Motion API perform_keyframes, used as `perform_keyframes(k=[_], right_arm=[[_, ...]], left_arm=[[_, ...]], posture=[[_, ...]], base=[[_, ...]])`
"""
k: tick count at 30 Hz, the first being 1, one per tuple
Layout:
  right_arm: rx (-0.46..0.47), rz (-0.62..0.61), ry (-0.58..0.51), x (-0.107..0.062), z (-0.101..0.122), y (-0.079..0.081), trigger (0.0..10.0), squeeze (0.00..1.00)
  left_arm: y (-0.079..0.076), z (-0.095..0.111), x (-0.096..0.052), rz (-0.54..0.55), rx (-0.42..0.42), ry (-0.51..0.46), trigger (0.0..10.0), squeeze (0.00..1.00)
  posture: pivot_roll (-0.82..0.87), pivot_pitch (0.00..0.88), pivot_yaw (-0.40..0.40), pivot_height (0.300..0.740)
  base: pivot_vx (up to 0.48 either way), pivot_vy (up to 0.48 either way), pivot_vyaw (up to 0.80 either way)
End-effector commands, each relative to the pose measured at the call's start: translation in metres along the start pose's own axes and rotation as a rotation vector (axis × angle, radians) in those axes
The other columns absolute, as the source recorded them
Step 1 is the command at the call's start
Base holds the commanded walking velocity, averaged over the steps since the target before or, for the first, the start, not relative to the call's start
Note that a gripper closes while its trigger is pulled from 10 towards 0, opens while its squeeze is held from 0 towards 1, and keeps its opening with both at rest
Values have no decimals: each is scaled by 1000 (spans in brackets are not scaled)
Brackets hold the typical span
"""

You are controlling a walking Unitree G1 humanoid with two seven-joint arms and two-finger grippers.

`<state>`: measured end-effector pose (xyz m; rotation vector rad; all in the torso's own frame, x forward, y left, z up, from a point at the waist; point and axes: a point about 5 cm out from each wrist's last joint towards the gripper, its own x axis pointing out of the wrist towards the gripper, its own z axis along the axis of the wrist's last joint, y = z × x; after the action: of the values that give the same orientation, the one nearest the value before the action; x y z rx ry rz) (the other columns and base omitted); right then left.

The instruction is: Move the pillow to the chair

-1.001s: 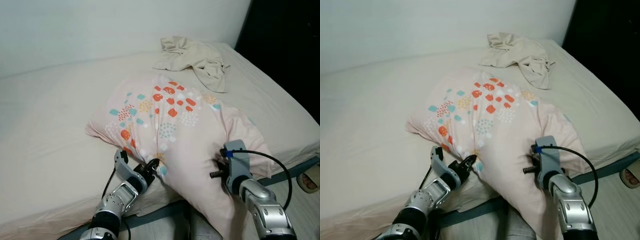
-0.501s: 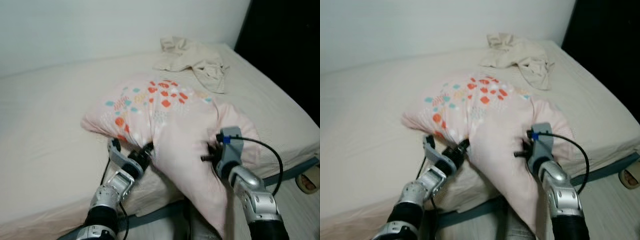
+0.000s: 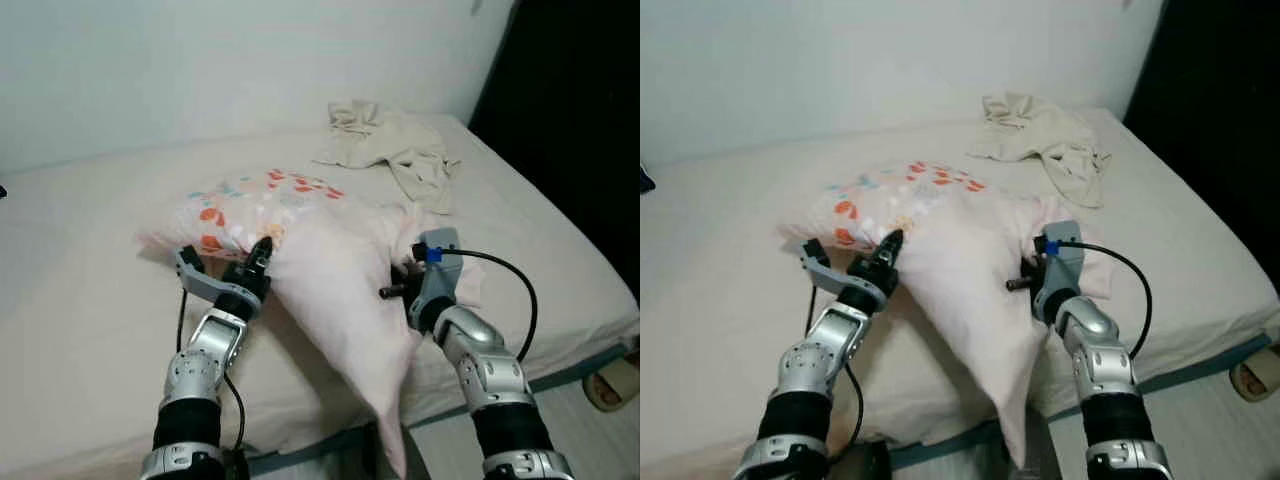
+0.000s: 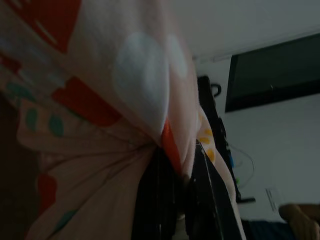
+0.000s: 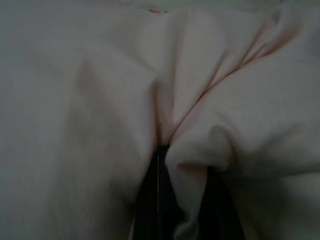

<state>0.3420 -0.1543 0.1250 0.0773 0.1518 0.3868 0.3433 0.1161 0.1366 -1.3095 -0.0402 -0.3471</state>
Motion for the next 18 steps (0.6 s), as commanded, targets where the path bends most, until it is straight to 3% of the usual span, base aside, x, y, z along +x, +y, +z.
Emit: perform_keyframes(k=[1, 4, 7, 9, 10, 13, 14, 18], right_arm=[[-14, 105, -31, 10, 3, 21, 0, 0], [-15, 115, -25, 11, 1, 23, 0, 0], [-15, 116, -24, 11, 0, 23, 0, 0], [-19, 144, -9, 14, -6, 29, 0, 0], [-19, 144, -9, 14, -6, 29, 0, 0], [-15, 213, 17, 16, -15, 45, 0, 0], [-17, 248, 32, 16, -20, 53, 0, 0], [-29, 328, 65, 16, -31, 72, 0, 0]], left_arm=[[-37, -6, 22, -117, 25, -3, 0, 0], [-32, 4, 18, -79, 99, -38, 0, 0], [-32, 5, 18, -74, 108, -42, 0, 0], [-26, 13, 14, -40, 279, -50, 0, 0], [-26, 13, 14, -40, 279, -50, 0, 0], [-16, 23, 8, 0, 492, -35, 0, 0], [-12, 28, 5, 18, 543, -32, 745, 0], [0, 42, -2, 80, 626, -43, 1020, 0]], posture=[[-38, 44, 10, 681], [-37, 39, 7, 695], [-37, 38, 7, 700], [-35, 20, 0, 715], [-35, 20, 0, 715], [-34, 15, -3, 730], [-33, 12, -5, 734], [-30, 11, -10, 739]], base=[[0, 0, 0], [0, 0, 0], [0, 0, 0], [0, 0, 0], [0, 0, 0], [0, 0, 0], [0, 0, 0], [0, 0, 0]])
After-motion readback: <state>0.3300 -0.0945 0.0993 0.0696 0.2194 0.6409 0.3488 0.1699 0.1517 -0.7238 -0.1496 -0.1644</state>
